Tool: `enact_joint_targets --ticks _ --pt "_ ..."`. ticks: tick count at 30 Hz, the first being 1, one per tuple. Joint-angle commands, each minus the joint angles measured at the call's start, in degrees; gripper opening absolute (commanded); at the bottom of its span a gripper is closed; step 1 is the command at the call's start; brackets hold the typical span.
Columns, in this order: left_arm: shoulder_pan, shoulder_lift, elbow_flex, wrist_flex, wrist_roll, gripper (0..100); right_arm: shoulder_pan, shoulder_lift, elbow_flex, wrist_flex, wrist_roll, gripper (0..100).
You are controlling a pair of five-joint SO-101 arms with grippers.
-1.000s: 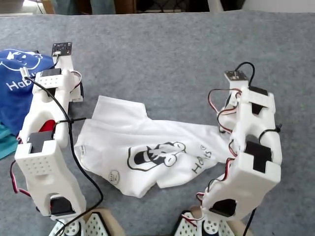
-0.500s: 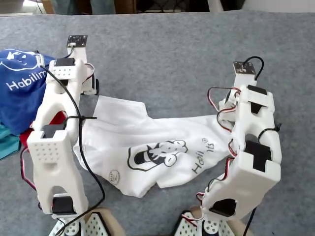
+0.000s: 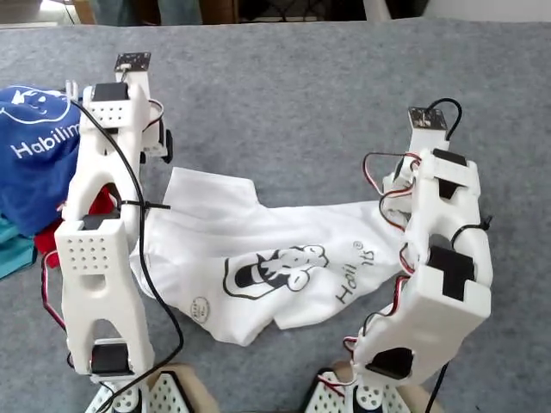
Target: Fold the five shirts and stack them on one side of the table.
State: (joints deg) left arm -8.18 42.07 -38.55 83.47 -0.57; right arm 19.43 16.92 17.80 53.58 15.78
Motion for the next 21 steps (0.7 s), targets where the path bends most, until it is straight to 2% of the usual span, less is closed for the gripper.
enact_joint_targets --ticks 1,13,21 --pt "0.75 -0.88 -4.44 3.43 0.26 18 -0.18 -0.92 -0.22 -1.58 -0.44 1.5" --pt "3.03 -0.88 0.48 4.57 -1.05 18 -0.18 -0.92 -0.22 -1.67 -0.44 1.5" --pt "3.56 -0.88 8.57 -4.66 -0.79 18 -0.18 -0.92 -0.22 -1.67 -0.44 1.5"
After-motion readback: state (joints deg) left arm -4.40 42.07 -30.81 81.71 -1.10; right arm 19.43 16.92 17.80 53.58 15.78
